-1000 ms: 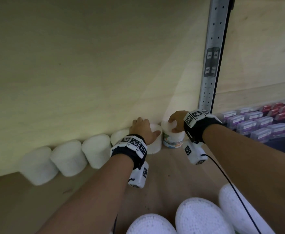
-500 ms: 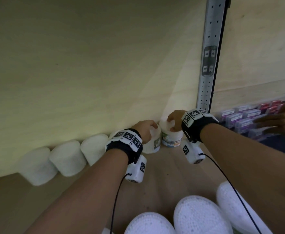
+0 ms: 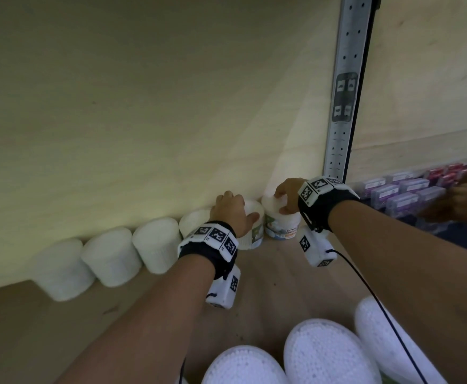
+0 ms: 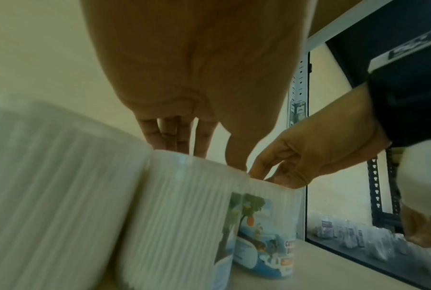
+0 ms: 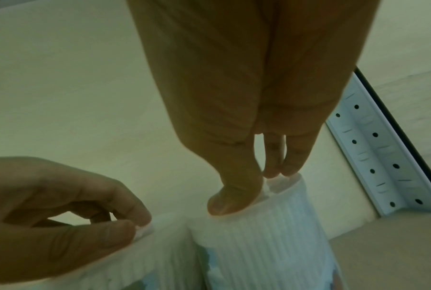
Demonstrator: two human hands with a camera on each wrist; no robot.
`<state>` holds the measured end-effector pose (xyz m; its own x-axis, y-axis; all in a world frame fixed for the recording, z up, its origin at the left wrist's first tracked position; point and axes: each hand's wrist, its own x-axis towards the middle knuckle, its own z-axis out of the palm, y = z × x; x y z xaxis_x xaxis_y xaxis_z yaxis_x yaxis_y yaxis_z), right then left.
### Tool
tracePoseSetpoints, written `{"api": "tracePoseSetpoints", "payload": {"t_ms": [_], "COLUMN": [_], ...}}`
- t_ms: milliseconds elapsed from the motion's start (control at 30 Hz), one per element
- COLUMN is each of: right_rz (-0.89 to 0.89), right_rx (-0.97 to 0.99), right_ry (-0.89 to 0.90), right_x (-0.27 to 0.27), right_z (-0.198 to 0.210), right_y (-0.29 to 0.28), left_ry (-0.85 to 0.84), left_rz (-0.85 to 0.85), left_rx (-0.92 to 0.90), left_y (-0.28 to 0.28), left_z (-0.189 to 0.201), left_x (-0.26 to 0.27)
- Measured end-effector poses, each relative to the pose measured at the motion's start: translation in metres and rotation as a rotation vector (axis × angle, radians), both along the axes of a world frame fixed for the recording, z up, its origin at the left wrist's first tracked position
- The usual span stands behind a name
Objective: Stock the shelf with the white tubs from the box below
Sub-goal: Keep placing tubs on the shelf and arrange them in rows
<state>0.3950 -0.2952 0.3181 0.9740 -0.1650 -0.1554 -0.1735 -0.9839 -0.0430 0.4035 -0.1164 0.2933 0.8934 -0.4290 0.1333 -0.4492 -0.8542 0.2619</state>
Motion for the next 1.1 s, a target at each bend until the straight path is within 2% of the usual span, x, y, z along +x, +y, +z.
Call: {"api": "tracePoseSetpoints", "payload": {"t_ms": [133,333,433,533,733,1100], "right_rz": [0.002,-0.012,-0.014,-0.016,-0.015,-0.008], "right_rx": [0.005,0.031,0.034,0.035,0.035,-0.020], "right_ry": [-0.005,-0.013,-0.015,-0.007,-0.006,0.003], "right_x": [0.001,0.002,0.002,0.003,0.006,0.006], "right_z": [0.000,-0.002,-0.001,-0.002,-0.005,-0.006], "right_y": [-0.001,-0.003,-0.002,-0.002,-0.004,-0.005], "left_ry": [0.109,0.211,0.164,0.008,0.002,0.078], "left_rz": [-0.078,-0.170,-0.142,-0.033,0.039,-0.012], "left_rx": [0.053,0.031,-0.072,-0.196,-0.013,0.007], "left_y": [0.003,0.010,0.010,0.007,0.000,0.001], "left_z": [0.010,0.021,0.019,0.013,0.001,0.012], "left_x": [0.003,-0.002,-0.006,-0.007,-0.005,-0.001]}}
